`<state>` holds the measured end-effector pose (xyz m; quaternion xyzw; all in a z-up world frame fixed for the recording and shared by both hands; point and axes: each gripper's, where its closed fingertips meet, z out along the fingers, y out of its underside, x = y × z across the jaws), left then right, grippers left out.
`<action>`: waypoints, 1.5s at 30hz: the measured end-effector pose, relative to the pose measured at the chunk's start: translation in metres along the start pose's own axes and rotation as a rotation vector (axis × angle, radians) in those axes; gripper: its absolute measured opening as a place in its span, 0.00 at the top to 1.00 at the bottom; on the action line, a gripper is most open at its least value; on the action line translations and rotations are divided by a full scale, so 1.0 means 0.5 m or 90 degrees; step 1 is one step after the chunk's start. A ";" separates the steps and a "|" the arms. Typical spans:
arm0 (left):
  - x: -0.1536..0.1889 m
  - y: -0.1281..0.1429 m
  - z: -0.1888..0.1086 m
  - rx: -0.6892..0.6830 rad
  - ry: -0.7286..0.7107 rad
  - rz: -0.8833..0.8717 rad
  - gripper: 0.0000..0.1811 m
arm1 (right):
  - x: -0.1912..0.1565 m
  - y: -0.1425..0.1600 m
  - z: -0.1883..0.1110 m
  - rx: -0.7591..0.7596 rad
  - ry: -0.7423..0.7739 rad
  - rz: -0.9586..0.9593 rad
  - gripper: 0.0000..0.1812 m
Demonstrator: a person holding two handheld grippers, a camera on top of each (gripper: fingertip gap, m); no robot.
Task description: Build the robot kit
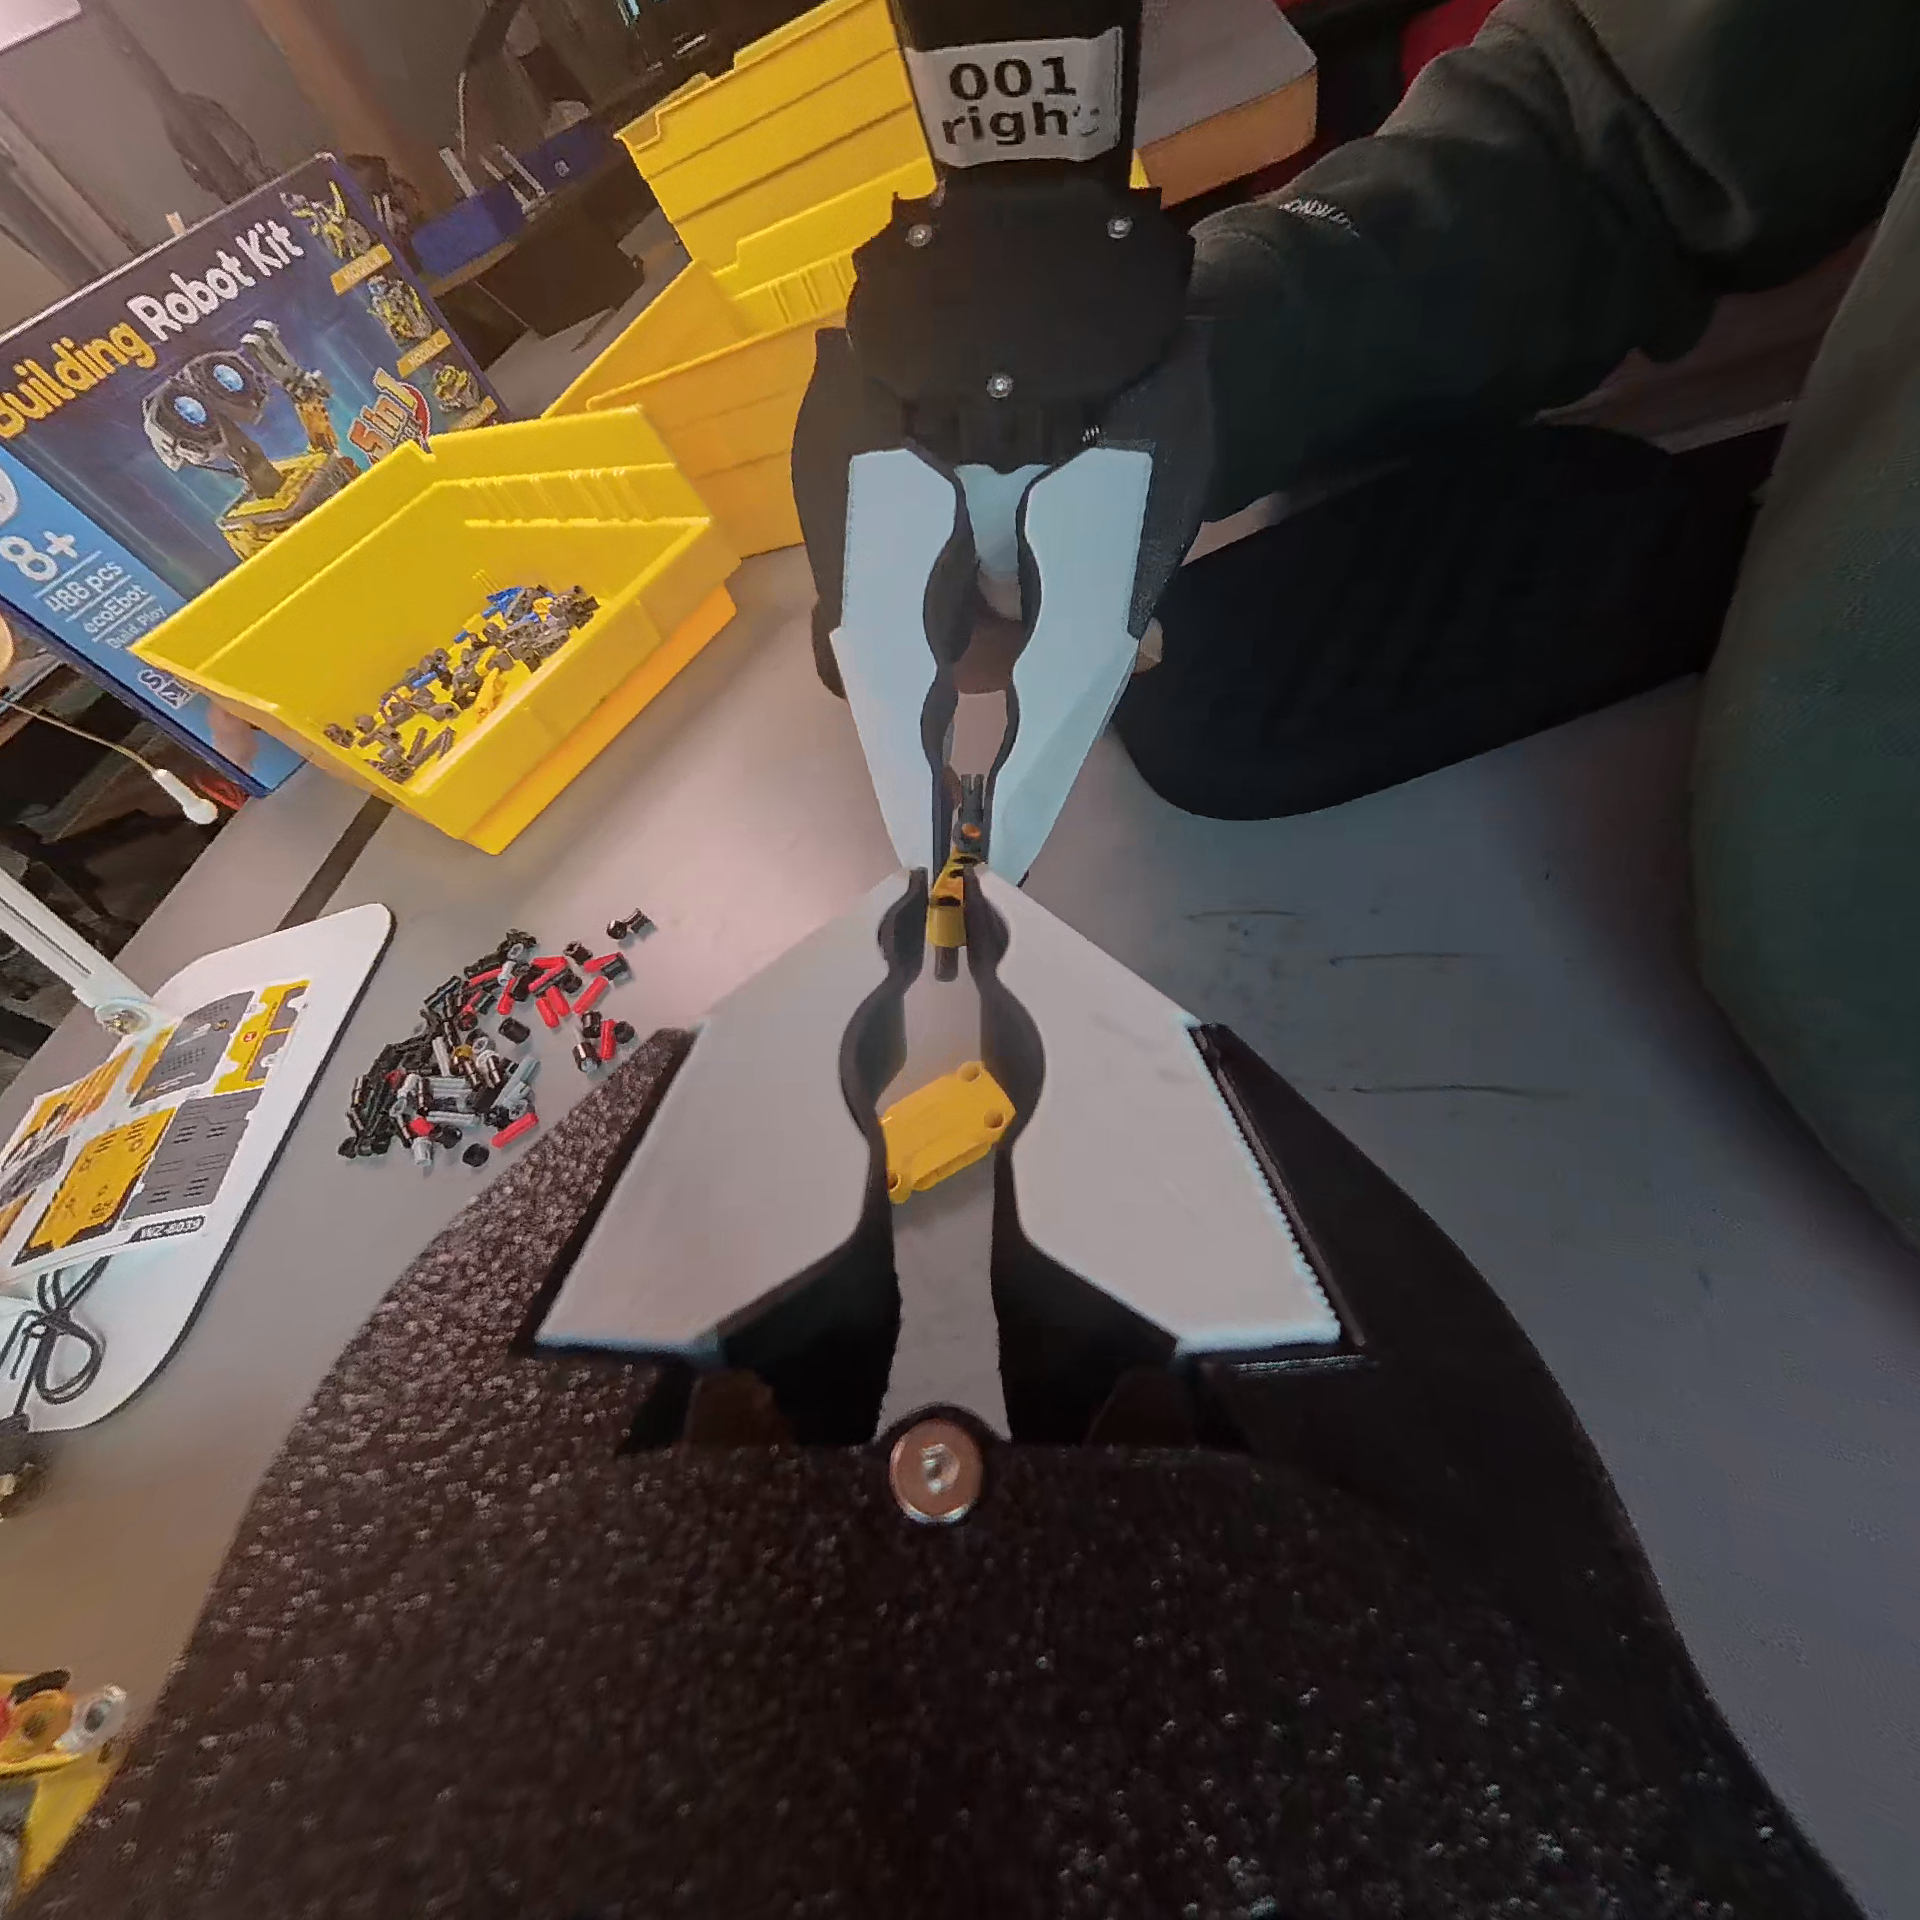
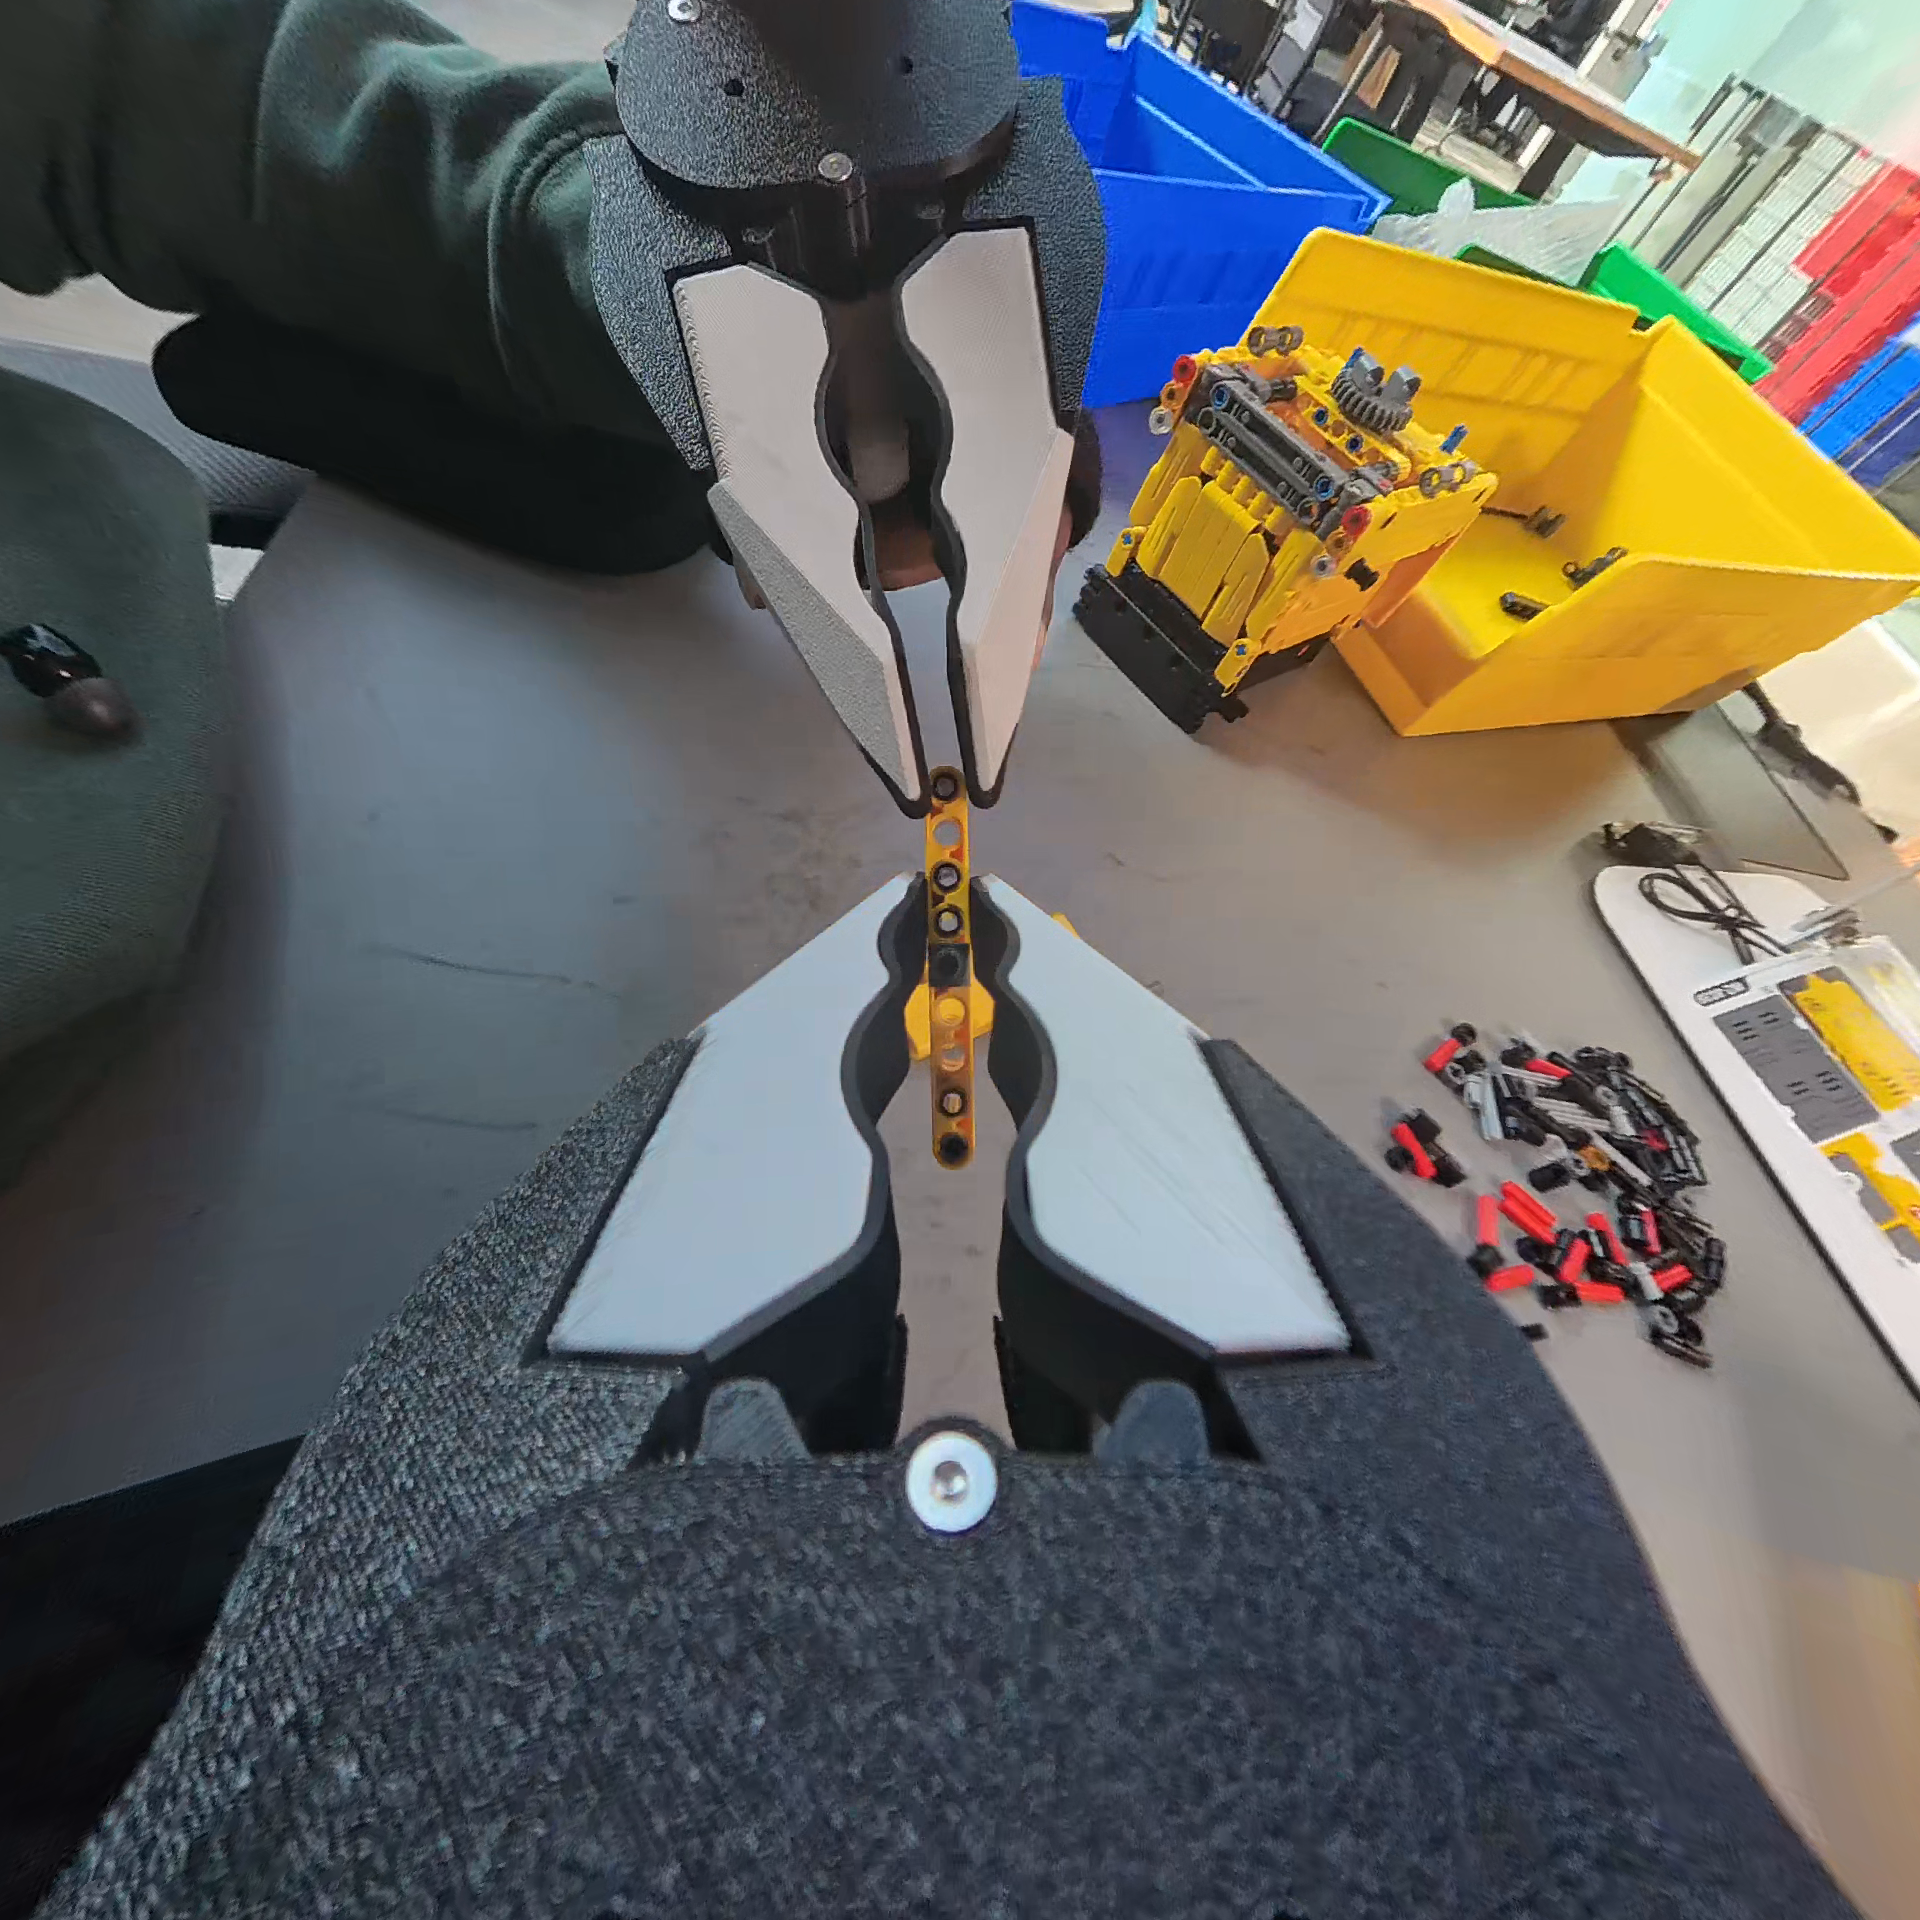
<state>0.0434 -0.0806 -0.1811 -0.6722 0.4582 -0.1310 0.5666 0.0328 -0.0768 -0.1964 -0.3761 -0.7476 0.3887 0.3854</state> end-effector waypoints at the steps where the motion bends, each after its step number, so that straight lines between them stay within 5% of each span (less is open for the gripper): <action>1: 0.004 0.000 0.000 0.002 0.008 0.000 0.97 | -0.005 0.002 0.000 -0.003 -0.015 0.017 0.96; 4: 0.017 0.001 0.002 0.018 0.047 -0.037 0.91 | -0.011 0.003 0.002 -0.003 -0.029 0.032 0.96; 14: 0.016 0.018 0.004 0.003 0.061 -0.060 0.96 | -0.023 -0.011 0.001 0.033 -0.045 0.031 0.90; 23: 0.024 0.021 0.009 -0.006 0.058 -0.043 0.96 | -0.025 0.001 0.002 0.010 -0.043 0.014 0.96; 28: 0.017 0.046 0.003 -0.038 0.061 -0.042 0.91 | -0.007 0.031 0.001 -0.013 -0.039 0.035 0.96; 32: -0.001 0.116 -0.017 -0.129 0.060 -0.029 0.89 | 0.027 0.077 -0.010 -0.063 -0.006 0.016 0.96; 37: -0.001 0.156 -0.003 -0.176 0.068 -0.005 0.86 | 0.030 0.091 -0.021 -0.073 0.009 -0.065 0.96; 45: 0.012 0.168 0.024 -0.229 0.175 0.028 0.75 | 0.024 0.082 -0.016 -0.058 0.136 -0.406 0.96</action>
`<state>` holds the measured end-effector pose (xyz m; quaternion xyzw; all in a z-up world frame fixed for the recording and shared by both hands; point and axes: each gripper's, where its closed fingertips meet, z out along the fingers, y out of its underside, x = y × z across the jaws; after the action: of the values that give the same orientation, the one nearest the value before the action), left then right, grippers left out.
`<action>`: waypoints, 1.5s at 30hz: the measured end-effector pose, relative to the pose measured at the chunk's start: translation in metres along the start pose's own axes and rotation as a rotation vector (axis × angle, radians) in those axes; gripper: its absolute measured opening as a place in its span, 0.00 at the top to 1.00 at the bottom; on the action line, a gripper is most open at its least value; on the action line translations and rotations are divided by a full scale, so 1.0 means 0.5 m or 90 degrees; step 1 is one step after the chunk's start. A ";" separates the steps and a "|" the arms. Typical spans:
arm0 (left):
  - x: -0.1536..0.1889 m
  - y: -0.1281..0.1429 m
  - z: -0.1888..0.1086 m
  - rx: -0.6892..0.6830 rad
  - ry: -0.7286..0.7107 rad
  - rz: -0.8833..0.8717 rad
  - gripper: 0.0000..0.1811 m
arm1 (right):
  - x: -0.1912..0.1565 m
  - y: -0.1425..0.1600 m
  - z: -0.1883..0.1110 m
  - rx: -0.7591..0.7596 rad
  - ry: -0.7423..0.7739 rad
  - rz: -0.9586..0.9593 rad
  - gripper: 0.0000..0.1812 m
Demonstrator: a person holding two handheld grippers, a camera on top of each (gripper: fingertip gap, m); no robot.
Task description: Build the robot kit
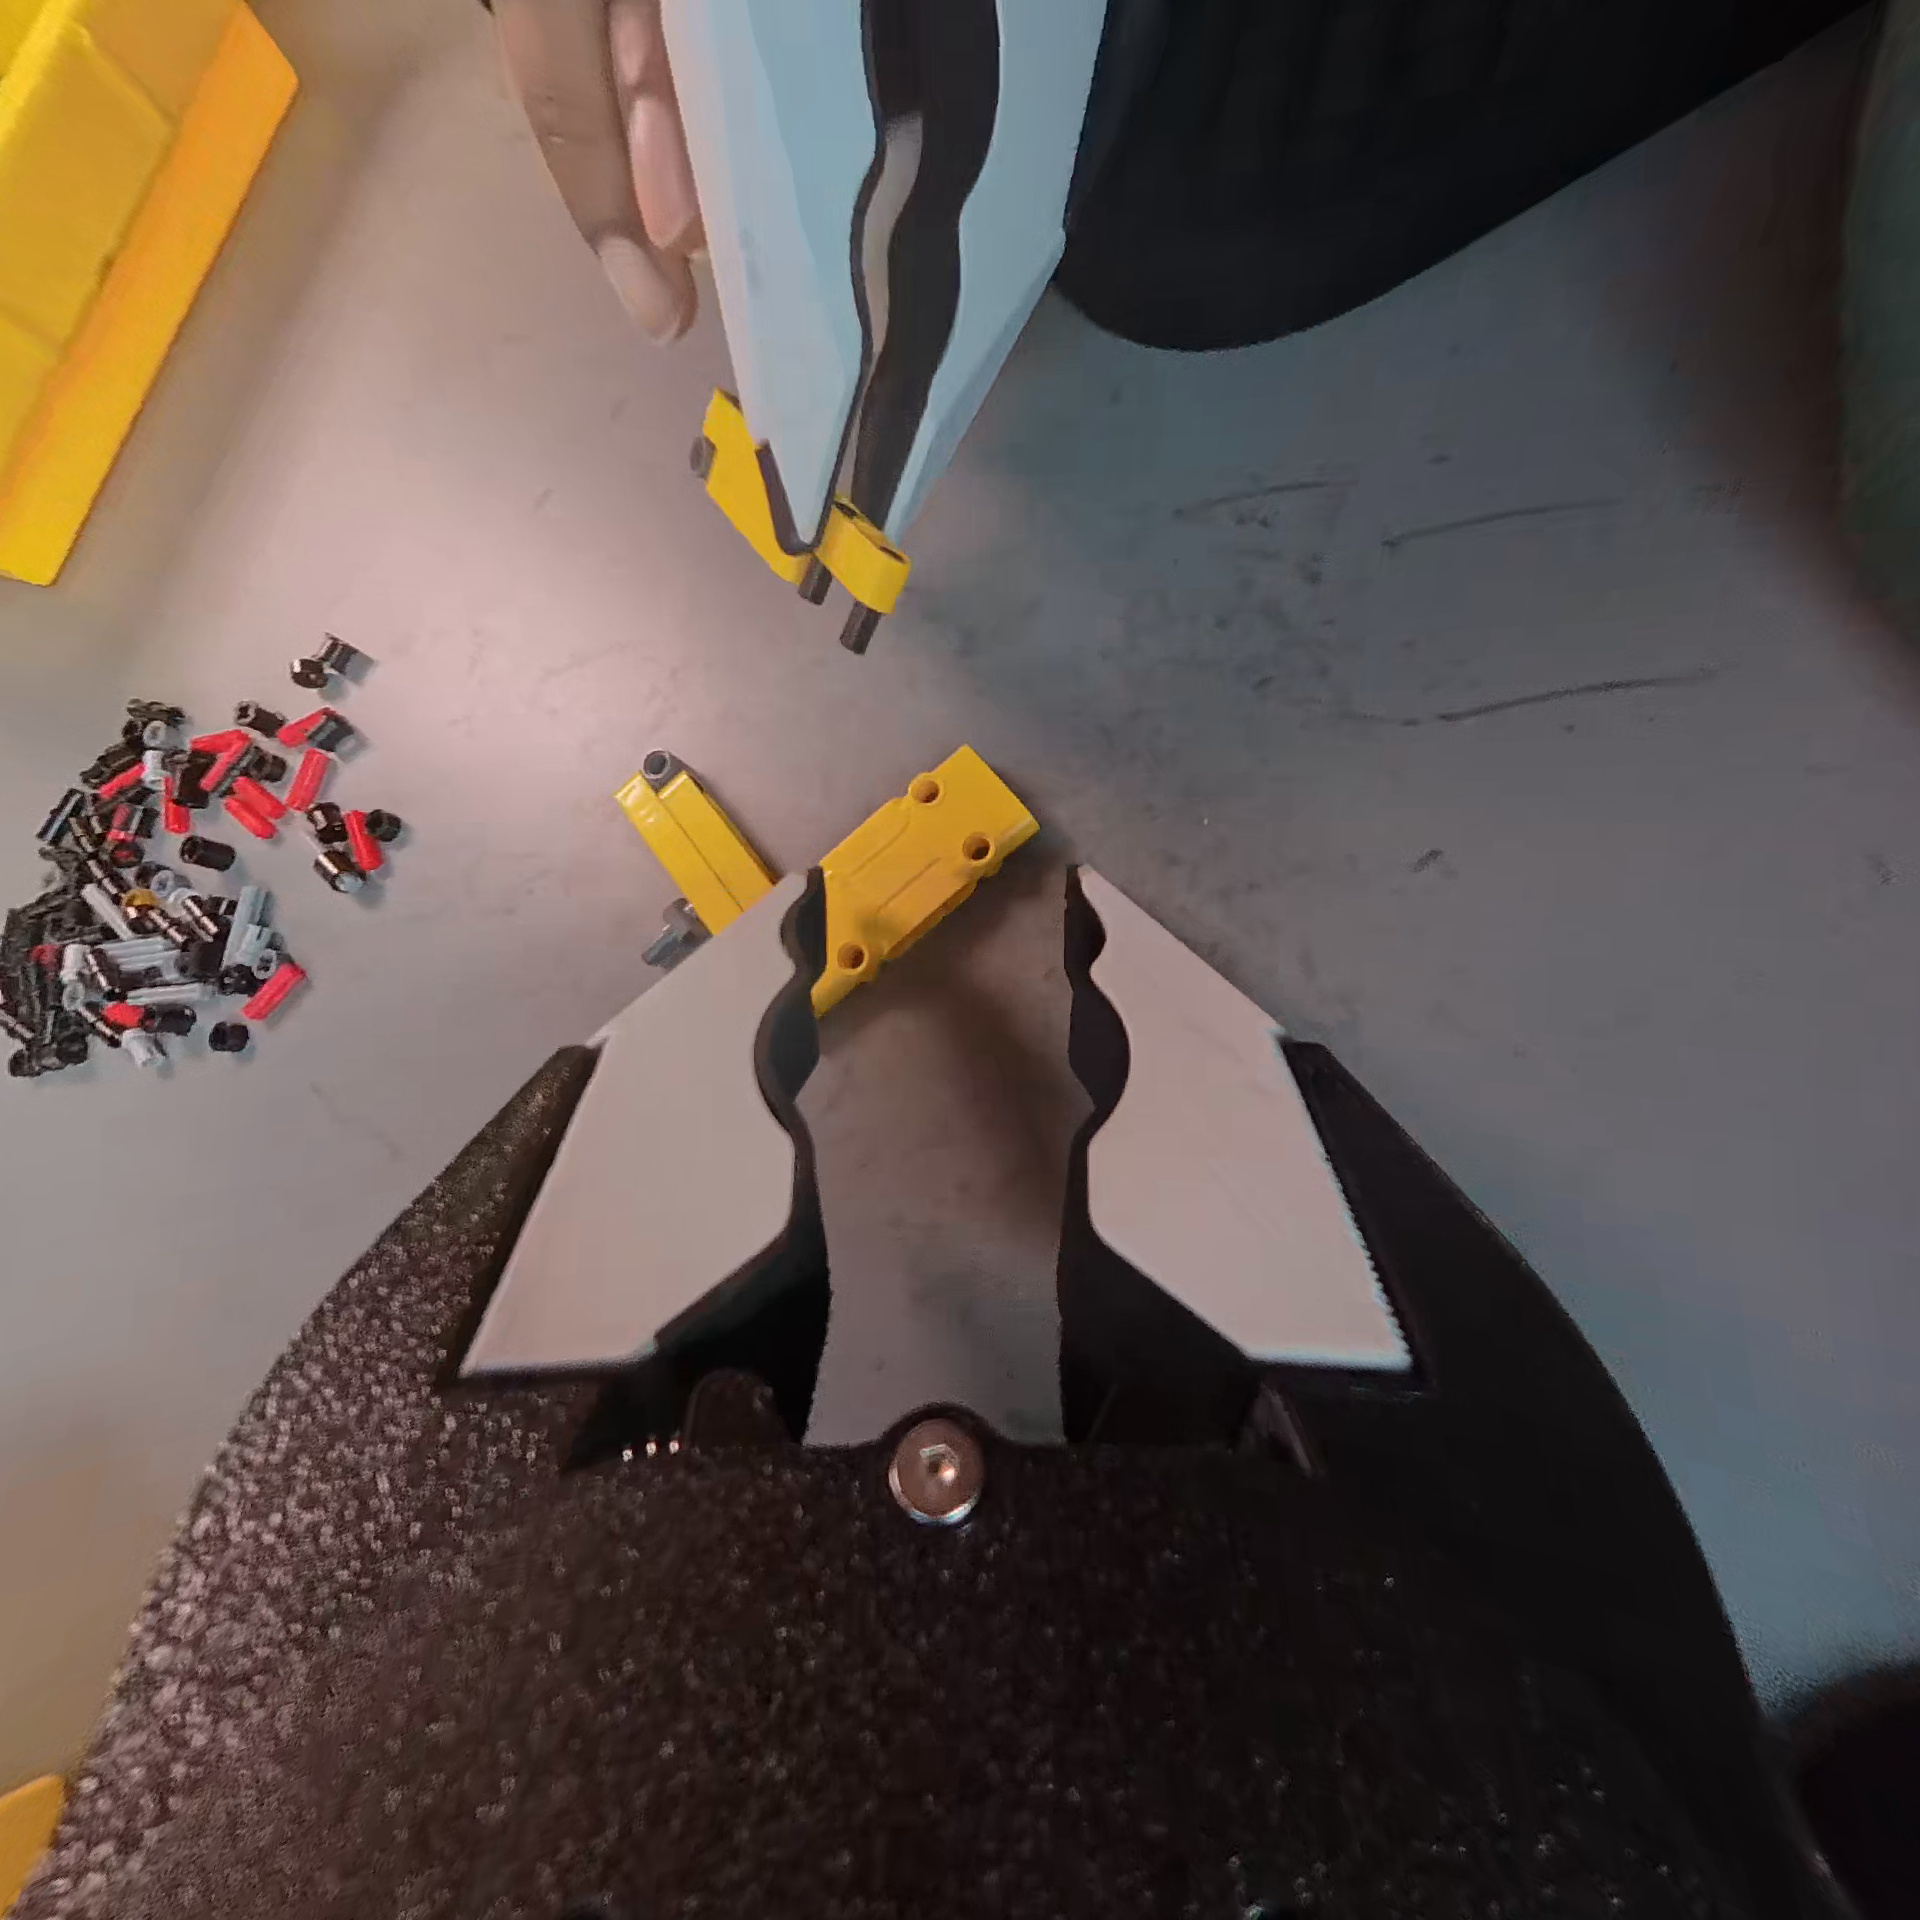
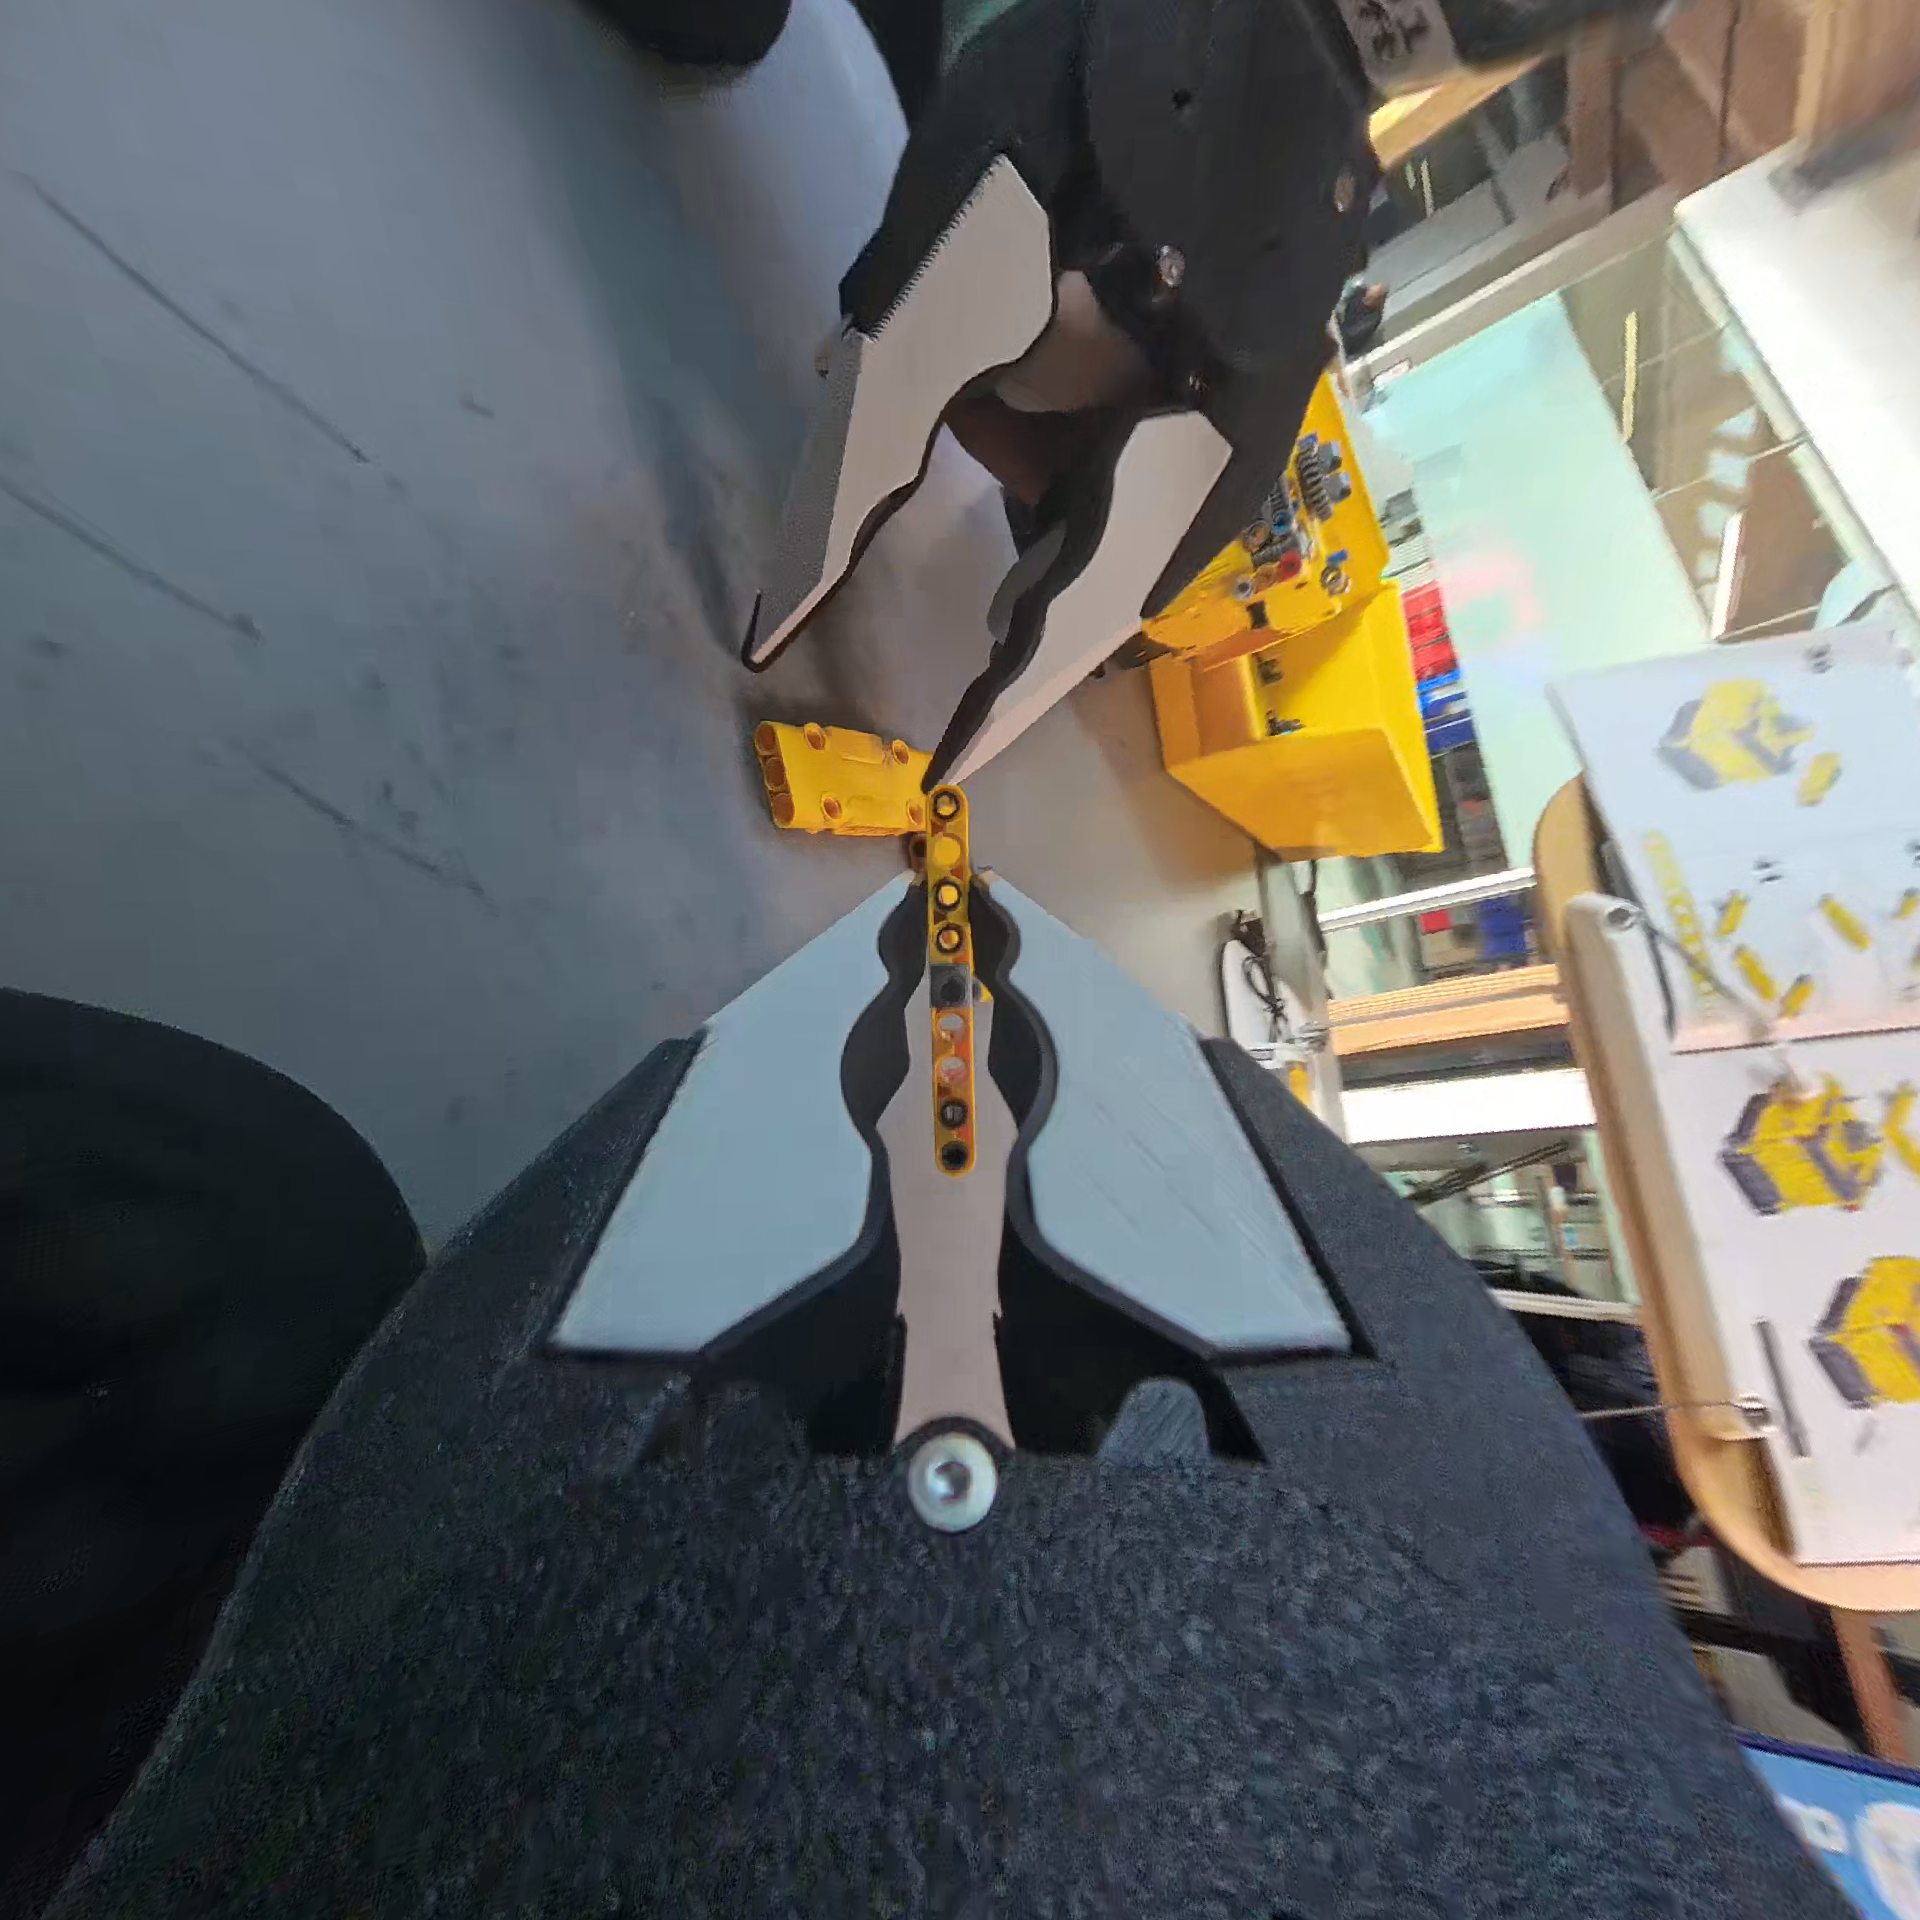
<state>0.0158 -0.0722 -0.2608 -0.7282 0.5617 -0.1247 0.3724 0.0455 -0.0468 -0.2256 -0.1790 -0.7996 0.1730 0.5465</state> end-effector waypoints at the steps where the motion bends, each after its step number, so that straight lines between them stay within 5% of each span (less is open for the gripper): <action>1: 0.001 0.004 0.002 -0.016 0.016 0.011 0.76 | 0.001 -0.005 0.000 0.005 0.019 -0.029 0.96; 9: -0.003 0.007 0.009 -0.101 0.137 0.073 0.77 | -0.009 -0.023 -0.006 0.030 0.049 -0.097 0.96; 16: -0.022 -0.011 0.030 -0.055 0.157 0.056 0.85 | -0.021 -0.018 -0.007 0.037 0.040 -0.092 0.96; 25: -0.026 -0.024 0.025 -0.072 0.120 0.114 0.80 | -0.002 0.021 -0.023 0.018 0.020 -0.014 0.96; 30: -0.025 -0.014 0.041 -0.131 0.203 0.140 0.77 | -0.010 0.014 -0.025 0.038 -0.012 0.043 0.96; 35: -0.019 -0.014 0.044 -0.142 0.293 0.077 0.85 | 0.011 0.011 -0.043 0.088 -0.033 0.189 0.96; 38: 0.003 -0.046 0.033 -0.054 0.313 -0.020 0.86 | 0.030 -0.011 -0.064 0.147 -0.058 0.290 0.96; 45: 0.050 -0.215 -0.092 0.391 0.426 -0.309 0.86 | 0.065 -0.117 -0.124 0.332 -0.220 0.496 0.96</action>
<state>0.0746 -0.1035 -0.1616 -0.6151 0.4025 -0.5927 0.3293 0.0868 -0.0777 -0.1500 -0.2903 -0.6823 0.5857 0.3272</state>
